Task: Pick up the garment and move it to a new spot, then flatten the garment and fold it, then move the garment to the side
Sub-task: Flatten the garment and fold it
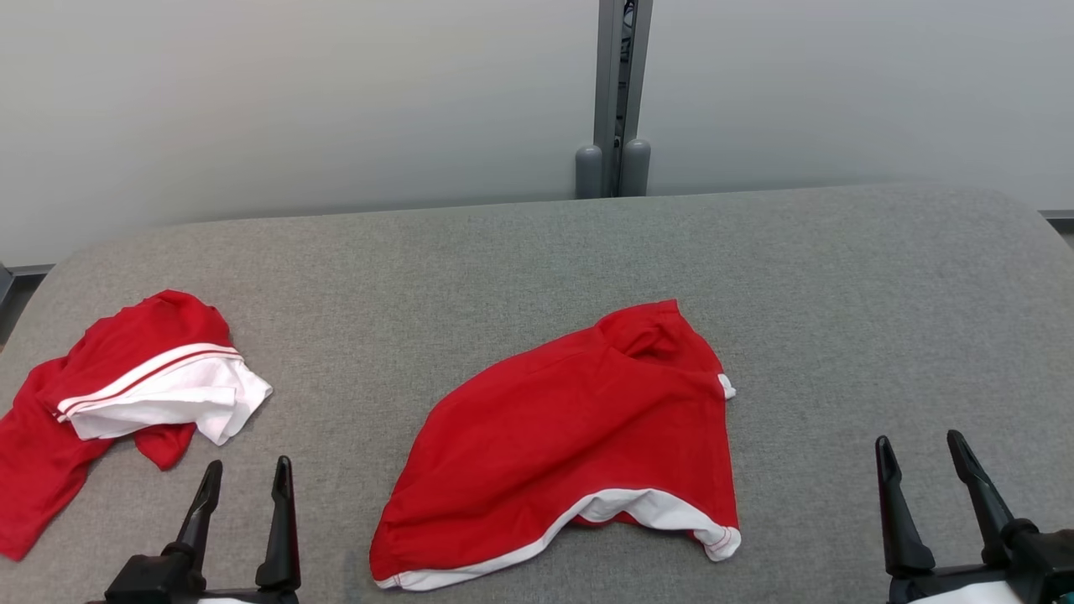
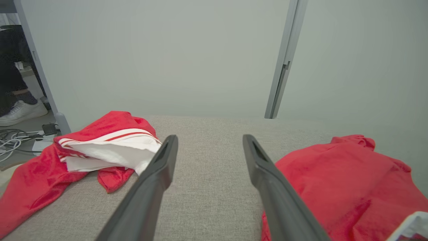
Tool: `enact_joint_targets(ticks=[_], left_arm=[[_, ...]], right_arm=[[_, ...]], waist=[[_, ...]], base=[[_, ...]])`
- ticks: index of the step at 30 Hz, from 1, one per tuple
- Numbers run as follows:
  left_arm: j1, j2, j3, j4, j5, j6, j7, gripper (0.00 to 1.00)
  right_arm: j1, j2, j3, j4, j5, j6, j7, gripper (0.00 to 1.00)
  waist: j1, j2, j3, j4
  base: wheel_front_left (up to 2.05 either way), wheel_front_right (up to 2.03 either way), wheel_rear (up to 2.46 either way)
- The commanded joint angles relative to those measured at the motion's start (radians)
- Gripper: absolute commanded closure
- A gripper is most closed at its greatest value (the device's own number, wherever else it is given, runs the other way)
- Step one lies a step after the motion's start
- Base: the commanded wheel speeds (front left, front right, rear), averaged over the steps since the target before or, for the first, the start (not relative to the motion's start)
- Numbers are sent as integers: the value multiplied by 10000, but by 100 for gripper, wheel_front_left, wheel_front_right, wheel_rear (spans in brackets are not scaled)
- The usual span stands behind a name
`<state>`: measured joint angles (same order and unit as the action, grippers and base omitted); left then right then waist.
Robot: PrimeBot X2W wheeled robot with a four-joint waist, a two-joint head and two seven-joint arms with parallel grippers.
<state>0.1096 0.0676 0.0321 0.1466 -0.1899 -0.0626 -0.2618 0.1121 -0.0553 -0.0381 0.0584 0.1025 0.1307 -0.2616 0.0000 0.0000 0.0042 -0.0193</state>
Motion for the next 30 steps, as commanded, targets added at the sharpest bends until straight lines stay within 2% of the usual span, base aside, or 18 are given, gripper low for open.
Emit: enact_joint_targets(ticks=[1,8,11,14,16,21,25,30], left_arm=[[-17,-25,70,5,95,-78,-44,0],[-121,-110,404,81,405,-381,-45,0],[-218,-141,180,332,243,-467,-35,0],[-355,-43,-168,961,172,-552,46,0],[-506,54,-39,1179,98,-362,645,0],[-348,97,-288,991,-216,-352,3426,0],[-58,38,-623,504,-725,-447,5094,0],[261,16,-887,99,-1089,-497,5932,0]], right_arm=[[45,-10,-7,37,-1,1,-53,0],[-60,18,49,59,353,1,-53,0],[-185,34,406,140,963,1,-53,0],[-236,36,1216,585,1627,1,-51,0],[-388,-155,1981,1084,1914,1,289,0],[-673,-633,3287,1700,2177,1,2210,0],[-821,-607,3481,1875,1977,1,2943,0],[-855,-485,3470,2054,1720,1,3326,0]], waist=[[0,0,-16,-6],[0,0,-66,-31],[0,0,-70,-29],[0,0,-66,-36],[0,0,-53,-31],[0,0,279,100],[0,0,625,210],[0,0,911,284]], base=[[0,0,0],[0,0,0],[0,0,0],[0,0,0],[0,0,0],[0,0,0],[0,0,0],[0,0,0]])
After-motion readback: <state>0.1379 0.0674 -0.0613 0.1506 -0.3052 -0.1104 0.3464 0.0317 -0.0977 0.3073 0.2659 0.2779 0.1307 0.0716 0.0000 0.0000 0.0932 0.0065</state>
